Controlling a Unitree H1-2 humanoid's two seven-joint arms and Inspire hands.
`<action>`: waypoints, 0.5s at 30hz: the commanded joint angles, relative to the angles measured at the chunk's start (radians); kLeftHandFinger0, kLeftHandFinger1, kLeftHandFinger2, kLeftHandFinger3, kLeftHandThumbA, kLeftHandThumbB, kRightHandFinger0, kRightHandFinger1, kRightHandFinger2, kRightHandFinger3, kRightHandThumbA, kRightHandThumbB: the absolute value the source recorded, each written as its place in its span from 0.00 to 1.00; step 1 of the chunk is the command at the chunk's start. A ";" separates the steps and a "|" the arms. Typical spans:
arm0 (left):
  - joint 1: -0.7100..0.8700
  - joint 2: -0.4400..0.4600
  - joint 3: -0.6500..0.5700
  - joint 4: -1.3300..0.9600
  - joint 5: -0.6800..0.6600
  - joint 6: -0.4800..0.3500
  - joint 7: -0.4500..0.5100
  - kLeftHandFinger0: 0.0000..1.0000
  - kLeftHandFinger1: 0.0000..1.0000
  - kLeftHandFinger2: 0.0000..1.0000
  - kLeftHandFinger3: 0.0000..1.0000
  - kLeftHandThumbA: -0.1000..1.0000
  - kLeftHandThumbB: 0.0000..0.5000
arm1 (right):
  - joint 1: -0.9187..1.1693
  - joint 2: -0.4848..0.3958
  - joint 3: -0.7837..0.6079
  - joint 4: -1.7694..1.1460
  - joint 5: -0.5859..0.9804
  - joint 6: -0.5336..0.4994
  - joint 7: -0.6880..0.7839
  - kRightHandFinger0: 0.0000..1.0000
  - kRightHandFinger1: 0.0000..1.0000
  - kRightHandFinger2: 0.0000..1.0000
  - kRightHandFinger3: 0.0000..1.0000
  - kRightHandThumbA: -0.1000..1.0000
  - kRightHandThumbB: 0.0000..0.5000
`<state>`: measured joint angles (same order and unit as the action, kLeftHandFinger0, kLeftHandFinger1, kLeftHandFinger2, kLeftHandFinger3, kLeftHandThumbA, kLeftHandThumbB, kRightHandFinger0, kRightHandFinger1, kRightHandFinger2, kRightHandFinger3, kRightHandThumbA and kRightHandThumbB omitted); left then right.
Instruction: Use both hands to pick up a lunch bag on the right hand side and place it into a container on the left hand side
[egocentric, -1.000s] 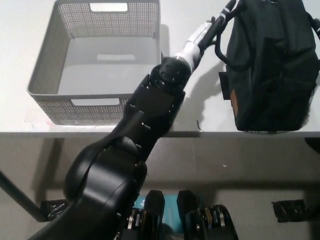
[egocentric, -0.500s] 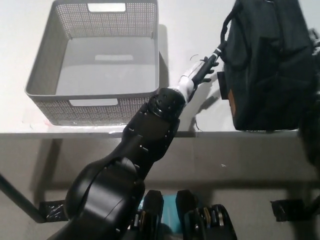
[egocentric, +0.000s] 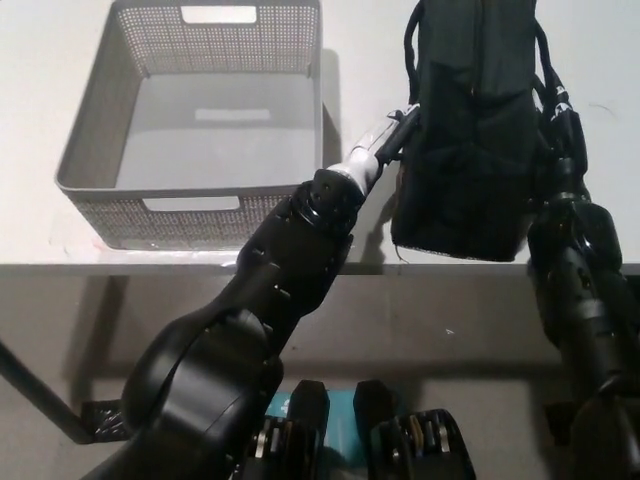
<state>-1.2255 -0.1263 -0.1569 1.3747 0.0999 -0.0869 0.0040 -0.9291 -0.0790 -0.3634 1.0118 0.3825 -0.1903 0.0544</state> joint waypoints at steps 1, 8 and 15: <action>-0.107 -0.071 -0.016 -0.039 0.019 0.004 -0.023 1.00 1.00 1.00 1.00 1.00 0.62 | -0.080 0.076 0.031 -0.084 0.045 0.051 0.080 1.00 1.00 1.00 1.00 1.00 0.36; -0.144 -0.072 -0.004 -0.049 0.002 -0.006 -0.045 1.00 1.00 1.00 1.00 1.00 0.72 | -0.080 0.065 0.047 -0.186 0.032 0.107 0.006 1.00 1.00 1.00 1.00 1.00 0.36; -0.253 -0.071 0.022 -0.070 -0.024 -0.046 -0.066 1.00 1.00 1.00 1.00 1.00 0.64 | -0.121 0.026 0.083 -0.348 -0.036 0.118 -0.081 1.00 1.00 1.00 1.00 1.00 0.31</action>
<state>-1.3131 -0.1268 -0.1446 1.3649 0.0941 -0.0745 0.0057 -0.9281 -0.0837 -0.3522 0.8079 0.3966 -0.1064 -0.0182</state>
